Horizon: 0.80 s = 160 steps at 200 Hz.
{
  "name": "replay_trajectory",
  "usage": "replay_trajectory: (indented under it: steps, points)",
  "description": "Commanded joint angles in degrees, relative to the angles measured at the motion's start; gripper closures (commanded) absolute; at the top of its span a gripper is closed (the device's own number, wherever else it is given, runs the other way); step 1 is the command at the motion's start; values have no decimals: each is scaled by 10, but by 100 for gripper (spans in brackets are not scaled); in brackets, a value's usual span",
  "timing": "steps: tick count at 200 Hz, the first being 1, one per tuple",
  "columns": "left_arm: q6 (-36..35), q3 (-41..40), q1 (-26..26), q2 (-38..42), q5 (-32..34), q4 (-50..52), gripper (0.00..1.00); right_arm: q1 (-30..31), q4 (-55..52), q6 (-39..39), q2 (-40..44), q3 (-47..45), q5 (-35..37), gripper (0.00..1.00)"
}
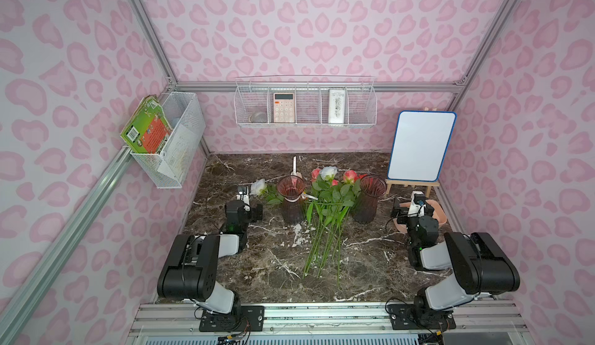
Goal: Arrange the flowers in different vases according to their variety
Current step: Move the vase to the center of the board.
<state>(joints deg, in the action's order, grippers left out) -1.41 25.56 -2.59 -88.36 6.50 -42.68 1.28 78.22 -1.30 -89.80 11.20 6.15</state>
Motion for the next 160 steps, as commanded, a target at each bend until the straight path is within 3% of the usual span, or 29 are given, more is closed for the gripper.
replay_trajectory:
  steps: [1, 117, 131, 142, 160]
  points:
    - [4, 1, 0, 2, -2, 0, 1, 0, 6, -2, 0, 2, -1, 1]
    - [4, 0, 0, 4, -2, -3, 1, 0, 6, -2, 0, 1, -1, 1]
    - [-31, 4, -1, 11, -33, -5, 1, 0, 9, -1, 1, -1, -2, 1]
    - [-34, 22, -3, 33, -35, 46, 1, 2, 18, 8, 1, -6, -16, 1]
    - [12, 86, -5, 72, 10, 210, 1, 10, 43, 20, 5, -21, -22, 1]
